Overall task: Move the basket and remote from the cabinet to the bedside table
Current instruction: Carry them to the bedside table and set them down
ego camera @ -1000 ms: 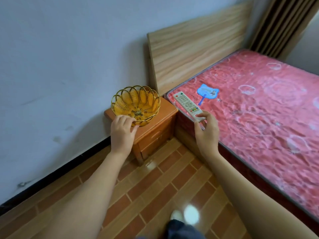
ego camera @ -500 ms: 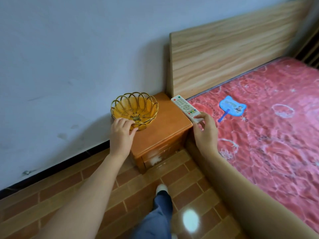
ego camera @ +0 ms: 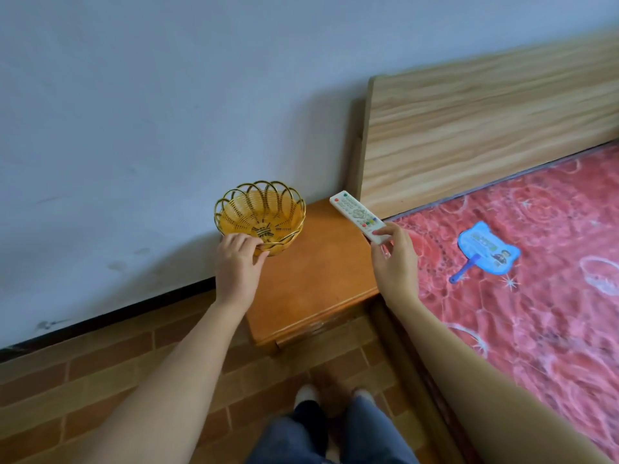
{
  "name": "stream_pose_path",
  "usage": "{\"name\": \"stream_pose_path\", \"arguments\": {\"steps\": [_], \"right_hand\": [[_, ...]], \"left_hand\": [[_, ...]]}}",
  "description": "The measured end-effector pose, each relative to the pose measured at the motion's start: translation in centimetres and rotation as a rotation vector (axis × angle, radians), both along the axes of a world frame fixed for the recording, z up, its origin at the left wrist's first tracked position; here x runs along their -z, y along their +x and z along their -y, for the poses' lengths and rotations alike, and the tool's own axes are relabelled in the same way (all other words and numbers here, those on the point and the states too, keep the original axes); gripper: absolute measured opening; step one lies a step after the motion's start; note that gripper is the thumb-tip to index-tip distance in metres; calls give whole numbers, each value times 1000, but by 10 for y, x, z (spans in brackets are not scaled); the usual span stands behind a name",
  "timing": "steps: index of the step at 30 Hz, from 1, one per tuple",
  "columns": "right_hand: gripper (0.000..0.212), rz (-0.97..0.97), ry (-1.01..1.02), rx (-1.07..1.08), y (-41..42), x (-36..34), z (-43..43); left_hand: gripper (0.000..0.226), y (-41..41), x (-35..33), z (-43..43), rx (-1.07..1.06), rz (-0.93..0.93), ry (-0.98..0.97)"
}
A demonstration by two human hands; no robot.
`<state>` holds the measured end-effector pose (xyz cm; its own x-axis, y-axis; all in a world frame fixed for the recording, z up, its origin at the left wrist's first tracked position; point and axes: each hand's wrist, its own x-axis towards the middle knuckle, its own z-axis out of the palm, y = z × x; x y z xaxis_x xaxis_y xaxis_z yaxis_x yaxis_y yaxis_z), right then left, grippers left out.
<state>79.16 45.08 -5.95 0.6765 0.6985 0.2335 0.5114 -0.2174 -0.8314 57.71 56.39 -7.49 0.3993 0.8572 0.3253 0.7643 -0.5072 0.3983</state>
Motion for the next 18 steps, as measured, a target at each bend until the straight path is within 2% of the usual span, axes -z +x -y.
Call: {"name": "stream_pose_path", "arguments": {"steps": [11,18], "right_hand": [[15,-8,-196,-207,72,37,-54],[11,20,-242,-310,103,75,-79]], "left_hand": [[20,54,26,-12,-227,-90,-65],[17,87,61,-22,-325,-136,-106]]}}
